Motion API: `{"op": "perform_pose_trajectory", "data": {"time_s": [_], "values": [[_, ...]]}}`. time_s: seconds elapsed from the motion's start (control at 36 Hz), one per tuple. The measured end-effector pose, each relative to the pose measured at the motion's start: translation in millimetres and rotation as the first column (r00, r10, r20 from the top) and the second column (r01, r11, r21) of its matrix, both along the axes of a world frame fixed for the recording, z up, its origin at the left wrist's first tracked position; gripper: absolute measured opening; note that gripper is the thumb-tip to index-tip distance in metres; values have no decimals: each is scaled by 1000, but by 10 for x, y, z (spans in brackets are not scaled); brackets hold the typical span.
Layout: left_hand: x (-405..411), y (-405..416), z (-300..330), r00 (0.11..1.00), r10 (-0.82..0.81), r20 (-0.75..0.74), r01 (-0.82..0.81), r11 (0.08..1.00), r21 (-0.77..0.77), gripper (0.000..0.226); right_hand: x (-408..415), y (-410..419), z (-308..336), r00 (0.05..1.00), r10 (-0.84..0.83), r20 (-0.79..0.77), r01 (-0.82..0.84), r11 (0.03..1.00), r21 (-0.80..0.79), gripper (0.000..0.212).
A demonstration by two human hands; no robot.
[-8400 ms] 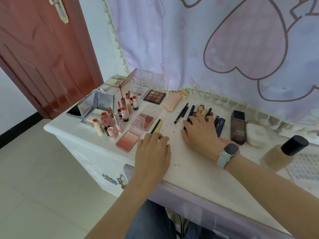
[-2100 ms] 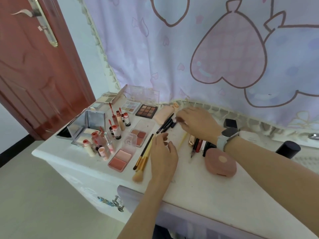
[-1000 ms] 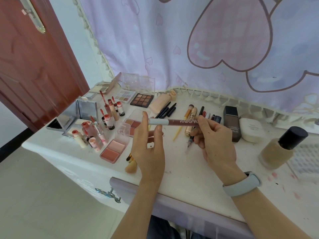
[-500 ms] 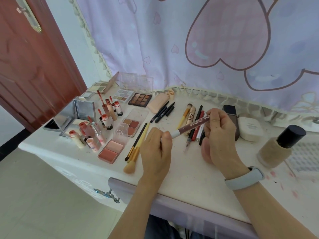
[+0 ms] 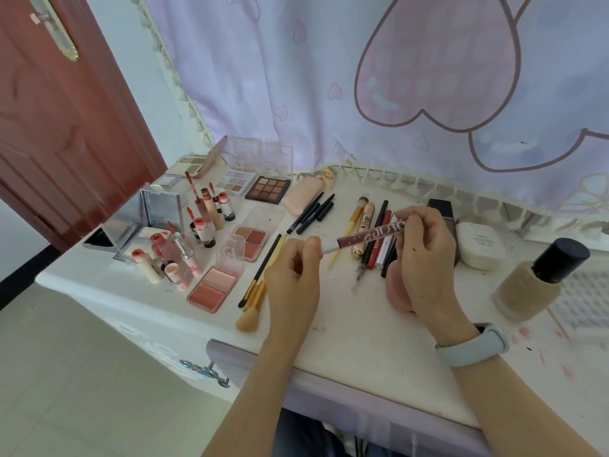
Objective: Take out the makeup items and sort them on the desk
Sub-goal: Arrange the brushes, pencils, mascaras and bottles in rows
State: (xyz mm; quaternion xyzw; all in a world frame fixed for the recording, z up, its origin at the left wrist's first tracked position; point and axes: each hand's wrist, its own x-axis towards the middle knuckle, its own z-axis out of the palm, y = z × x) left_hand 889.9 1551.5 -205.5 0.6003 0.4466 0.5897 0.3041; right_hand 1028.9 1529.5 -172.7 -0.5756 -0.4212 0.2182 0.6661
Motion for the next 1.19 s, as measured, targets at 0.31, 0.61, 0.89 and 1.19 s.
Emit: {"op": "perform_pose_trajectory", "data": {"time_s": [0.31,0.61,0.89,1.19], "values": [[1,13,-15,994,-109,-8,108,988,-107,40,5,15,-54,998,-24,55,26,999,-45,17],[18,-1,-10,983,-124,-134,116,991,-67,30,13,0,-29,999,-33,41,34,999,-22,17],[22,-22,-32,946,-85,-312,138,979,151,17,-1,-19,141,959,56,-276,-62,998,-15,17],[18,-62,64,984,-51,-171,52,999,1,25,65,58,190,912,102,-398,-149,985,-89,19]]}}
